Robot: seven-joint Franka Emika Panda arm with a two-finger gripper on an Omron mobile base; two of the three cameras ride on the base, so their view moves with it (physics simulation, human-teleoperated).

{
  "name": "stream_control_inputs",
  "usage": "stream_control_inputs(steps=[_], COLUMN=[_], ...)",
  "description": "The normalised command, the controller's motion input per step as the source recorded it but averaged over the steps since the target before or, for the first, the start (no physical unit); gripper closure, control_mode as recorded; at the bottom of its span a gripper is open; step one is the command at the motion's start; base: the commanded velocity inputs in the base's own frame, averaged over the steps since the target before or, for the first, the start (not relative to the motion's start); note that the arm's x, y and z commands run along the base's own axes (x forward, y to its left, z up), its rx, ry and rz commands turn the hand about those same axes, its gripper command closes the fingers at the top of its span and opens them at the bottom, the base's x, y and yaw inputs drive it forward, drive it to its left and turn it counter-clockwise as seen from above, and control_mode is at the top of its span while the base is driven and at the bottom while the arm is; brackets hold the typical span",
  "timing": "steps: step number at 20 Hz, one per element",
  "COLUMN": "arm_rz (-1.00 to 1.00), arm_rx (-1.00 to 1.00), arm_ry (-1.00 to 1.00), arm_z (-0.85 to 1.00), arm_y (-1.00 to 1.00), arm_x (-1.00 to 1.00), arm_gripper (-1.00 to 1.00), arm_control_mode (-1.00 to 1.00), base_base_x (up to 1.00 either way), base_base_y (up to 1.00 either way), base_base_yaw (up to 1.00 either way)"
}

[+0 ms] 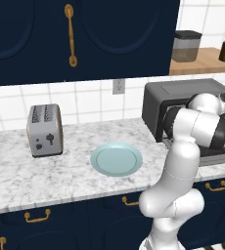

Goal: Pick up the kebab skewer and baguette bread, and place them inside the toaster oven. Close the toaster oven door and start by setting the timer.

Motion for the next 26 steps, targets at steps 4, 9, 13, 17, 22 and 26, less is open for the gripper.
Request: stream_control_inputs(steps=[4, 9, 13, 17, 22, 26], arm_rz=[0.0, 0.0, 0.0, 0.0, 0.0, -0.07], arm_rx=[0.03, 0.0, 0.01, 0.0, 0.0, 0.0], arm_ry=[0.0, 0.0, -0.02, -0.06, -0.12, -0.09], arm_z=[-0.24, -0.07, 0.03, 0.2, 0.27, 0.24], arm_y=[0.0, 0.0, 0.0, 0.09, 0.26, 0.62], arm_x=[-0.04, 0.0, -0.03, -0.43, -0.75, -0.81], arm_gripper=[-1.0, -1.0, -1.0, -1.0, -1.0, -1.0], arm_control_mode=[-1.0, -1.0, -1.0, -1.0, -1.0, -1.0], base_base_x=[0.0, 0.0, 0.0, 0.0, 0.0, 0.0], base_base_y=[0.0, 0.0, 0.0, 0.0, 0.0, 0.0], base_base_yaw=[0.0, 0.0, 0.0, 0.0, 0.0, 0.0])
